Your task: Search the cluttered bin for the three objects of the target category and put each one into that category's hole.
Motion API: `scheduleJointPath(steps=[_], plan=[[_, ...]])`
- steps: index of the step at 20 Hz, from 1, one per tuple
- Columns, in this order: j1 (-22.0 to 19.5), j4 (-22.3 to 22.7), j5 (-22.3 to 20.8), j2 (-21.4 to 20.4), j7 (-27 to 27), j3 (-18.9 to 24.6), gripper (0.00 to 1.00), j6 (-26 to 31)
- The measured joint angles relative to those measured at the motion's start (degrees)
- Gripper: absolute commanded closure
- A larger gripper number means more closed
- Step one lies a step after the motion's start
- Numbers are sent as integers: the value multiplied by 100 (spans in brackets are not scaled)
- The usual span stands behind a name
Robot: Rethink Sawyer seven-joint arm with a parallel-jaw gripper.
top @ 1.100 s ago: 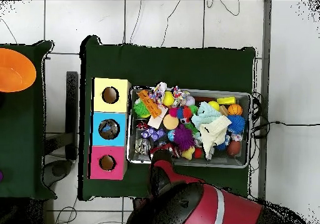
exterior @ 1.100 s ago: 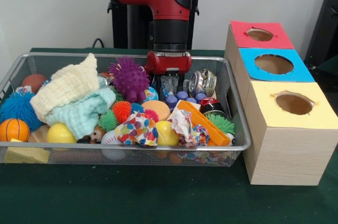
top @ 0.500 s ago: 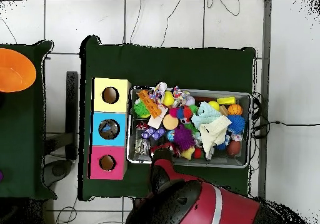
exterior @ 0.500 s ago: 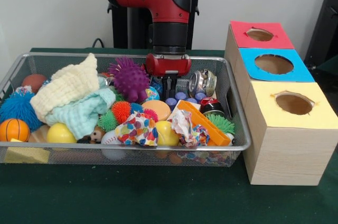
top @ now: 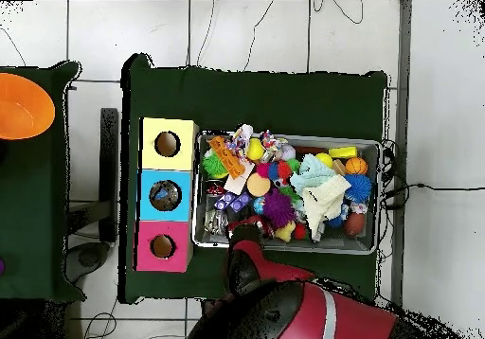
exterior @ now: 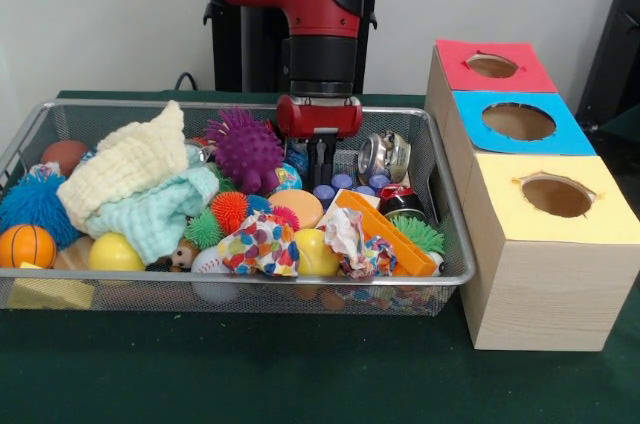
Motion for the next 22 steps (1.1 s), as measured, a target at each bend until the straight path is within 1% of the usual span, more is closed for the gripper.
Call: scheduleJointPath(steps=[2, 3, 6, 8, 9, 13, 15, 22], plan=[[11, 17, 25, -49, 0, -1, 100, 73], [53, 85, 120, -227, 0, -2, 100, 371], [111, 155, 233, -432, 0, 1, 100, 717], [160, 221, 326, -661, 0, 4, 100, 1061], [181, 307, 379, -913, 0, 10, 100, 1411], [171, 405, 380, -1270, 1, 31, 100, 1781], [163, 413, 380, -1397, 4, 48, 100, 1820], [150, 415, 379, -1638, 4, 167, 100, 1821]])
